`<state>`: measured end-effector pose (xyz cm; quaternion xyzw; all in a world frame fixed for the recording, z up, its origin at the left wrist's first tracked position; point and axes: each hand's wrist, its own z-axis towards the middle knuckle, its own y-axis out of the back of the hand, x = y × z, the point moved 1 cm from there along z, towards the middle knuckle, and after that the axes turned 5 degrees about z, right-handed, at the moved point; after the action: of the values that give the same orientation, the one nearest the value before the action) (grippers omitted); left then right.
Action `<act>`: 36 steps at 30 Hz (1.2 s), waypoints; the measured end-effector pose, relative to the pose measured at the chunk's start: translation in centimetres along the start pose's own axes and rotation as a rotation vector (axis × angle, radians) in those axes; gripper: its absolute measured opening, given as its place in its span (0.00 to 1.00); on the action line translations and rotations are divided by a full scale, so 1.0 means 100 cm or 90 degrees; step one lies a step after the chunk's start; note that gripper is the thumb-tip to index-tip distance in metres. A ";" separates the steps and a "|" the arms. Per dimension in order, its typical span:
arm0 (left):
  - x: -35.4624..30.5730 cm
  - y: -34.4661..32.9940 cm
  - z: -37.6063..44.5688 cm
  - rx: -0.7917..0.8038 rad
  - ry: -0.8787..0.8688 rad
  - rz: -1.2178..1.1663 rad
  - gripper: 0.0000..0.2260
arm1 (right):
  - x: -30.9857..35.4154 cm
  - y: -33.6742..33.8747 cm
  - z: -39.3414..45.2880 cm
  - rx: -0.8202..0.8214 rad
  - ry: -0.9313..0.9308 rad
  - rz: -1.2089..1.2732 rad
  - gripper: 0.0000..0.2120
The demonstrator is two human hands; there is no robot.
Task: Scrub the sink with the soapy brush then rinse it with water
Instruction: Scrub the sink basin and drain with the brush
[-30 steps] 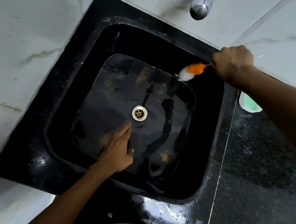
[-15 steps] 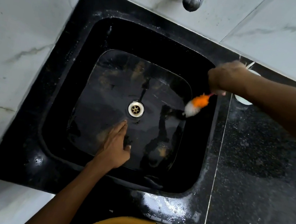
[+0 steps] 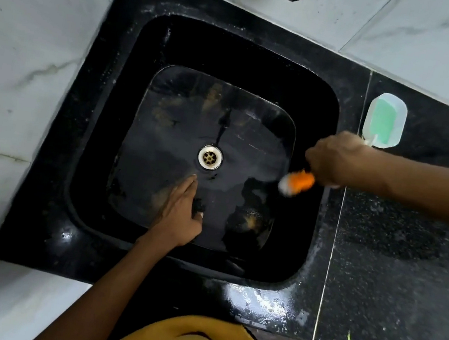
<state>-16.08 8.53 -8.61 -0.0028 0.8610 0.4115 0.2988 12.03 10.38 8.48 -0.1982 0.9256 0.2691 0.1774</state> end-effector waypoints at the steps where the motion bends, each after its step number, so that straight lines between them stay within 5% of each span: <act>1: 0.000 0.000 0.000 0.003 0.001 0.000 0.37 | 0.007 0.000 -0.005 0.054 0.024 -0.003 0.06; 6: 0.000 0.000 0.001 0.007 0.001 0.012 0.37 | -0.002 0.014 -0.008 -0.080 -0.050 -0.070 0.11; 10: 0.000 0.000 0.000 0.015 0.011 0.010 0.37 | 0.049 -0.002 -0.030 0.131 0.129 -0.118 0.12; 12: 0.000 0.000 0.000 0.019 0.010 0.009 0.37 | 0.041 -0.003 -0.029 0.162 0.081 -0.090 0.13; 15: 0.000 0.000 0.000 0.022 0.003 0.025 0.37 | 0.006 0.005 -0.019 -0.021 -0.080 -0.041 0.09; 17: -0.001 0.001 -0.001 0.029 0.007 0.022 0.37 | 0.017 -0.001 -0.016 -0.068 -0.069 -0.060 0.09; 21: -0.002 0.003 -0.002 0.029 0.008 0.014 0.37 | 0.080 -0.018 -0.041 0.168 0.132 -0.110 0.14; 27: -0.002 0.001 -0.002 0.034 0.001 0.029 0.37 | 0.001 -0.006 0.003 -0.118 -0.178 -0.028 0.12; 30: -0.001 0.002 -0.002 0.033 0.008 0.026 0.37 | 0.043 -0.014 -0.001 -0.046 -0.052 -0.021 0.15; 32: -0.001 0.003 -0.002 0.030 0.010 0.029 0.37 | 0.072 -0.018 -0.024 0.096 0.082 -0.050 0.15; 34: -0.001 0.003 -0.002 0.030 0.005 0.037 0.37 | 0.052 -0.011 -0.026 0.096 0.032 -0.023 0.14; 36: -0.003 0.003 -0.002 0.034 0.001 0.043 0.37 | 0.012 -0.005 -0.006 -0.009 -0.097 0.008 0.09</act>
<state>-16.04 8.54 -8.19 0.0337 0.8715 0.3984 0.2838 11.08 9.35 8.17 -0.1726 0.9087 0.2913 0.2442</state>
